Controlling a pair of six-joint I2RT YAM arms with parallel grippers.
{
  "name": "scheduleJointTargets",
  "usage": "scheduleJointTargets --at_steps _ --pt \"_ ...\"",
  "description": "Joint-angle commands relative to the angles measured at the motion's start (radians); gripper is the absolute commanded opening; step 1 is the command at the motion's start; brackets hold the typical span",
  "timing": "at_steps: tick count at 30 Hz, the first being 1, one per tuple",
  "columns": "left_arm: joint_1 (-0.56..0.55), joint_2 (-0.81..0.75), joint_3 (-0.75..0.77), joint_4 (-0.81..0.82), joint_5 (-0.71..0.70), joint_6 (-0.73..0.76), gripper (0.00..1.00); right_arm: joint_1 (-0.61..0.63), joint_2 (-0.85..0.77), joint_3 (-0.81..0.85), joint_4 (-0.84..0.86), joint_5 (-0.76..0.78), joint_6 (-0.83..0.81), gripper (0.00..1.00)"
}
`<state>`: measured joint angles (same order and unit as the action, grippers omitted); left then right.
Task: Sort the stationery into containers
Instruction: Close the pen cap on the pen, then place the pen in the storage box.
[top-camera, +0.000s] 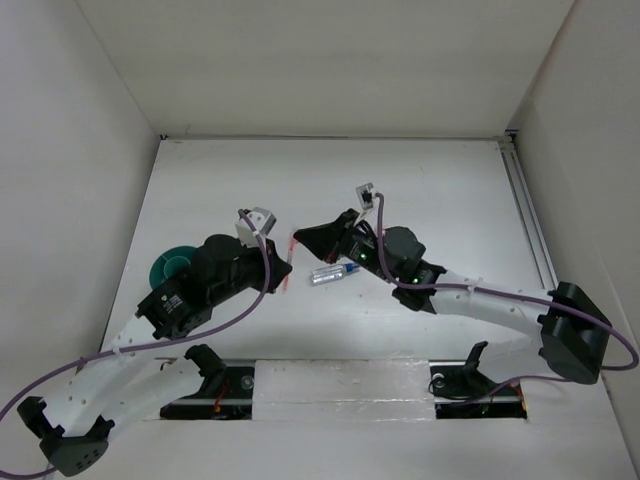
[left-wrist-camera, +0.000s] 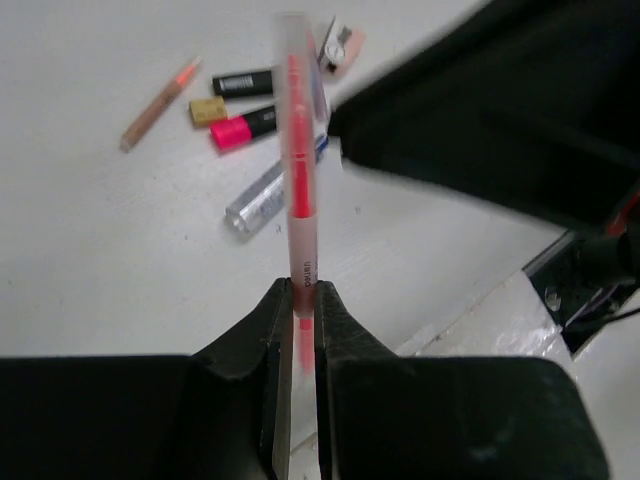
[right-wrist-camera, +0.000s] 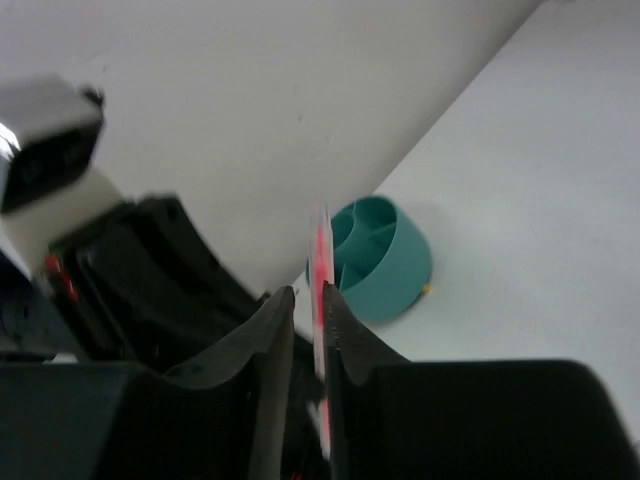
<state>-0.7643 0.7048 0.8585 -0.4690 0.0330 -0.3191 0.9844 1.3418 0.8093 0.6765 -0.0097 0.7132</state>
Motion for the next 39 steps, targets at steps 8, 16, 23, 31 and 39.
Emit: scheduleJointTargets --at_steps 8,16,23,31,39 --pt "0.013 -0.005 0.028 0.23 -0.065 -0.017 0.0 0.062 -0.05 -0.012 -0.112 -0.147 -0.018 0.36" --pt "0.013 -0.005 0.028 0.221 -0.111 -0.026 0.0 0.062 -0.111 -0.03 -0.127 -0.09 -0.027 0.38" --pt "0.013 -0.005 0.037 0.19 -0.315 -0.063 0.0 0.02 -0.223 -0.059 -0.219 -0.033 -0.078 0.42" --pt "0.013 0.004 0.083 0.001 -0.83 -0.303 0.0 0.008 -0.293 -0.114 -0.241 -0.033 -0.106 0.42" --pt "0.013 0.044 0.1 -0.31 -1.185 -0.776 0.0 -0.001 -0.293 -0.133 -0.241 -0.097 -0.133 0.42"
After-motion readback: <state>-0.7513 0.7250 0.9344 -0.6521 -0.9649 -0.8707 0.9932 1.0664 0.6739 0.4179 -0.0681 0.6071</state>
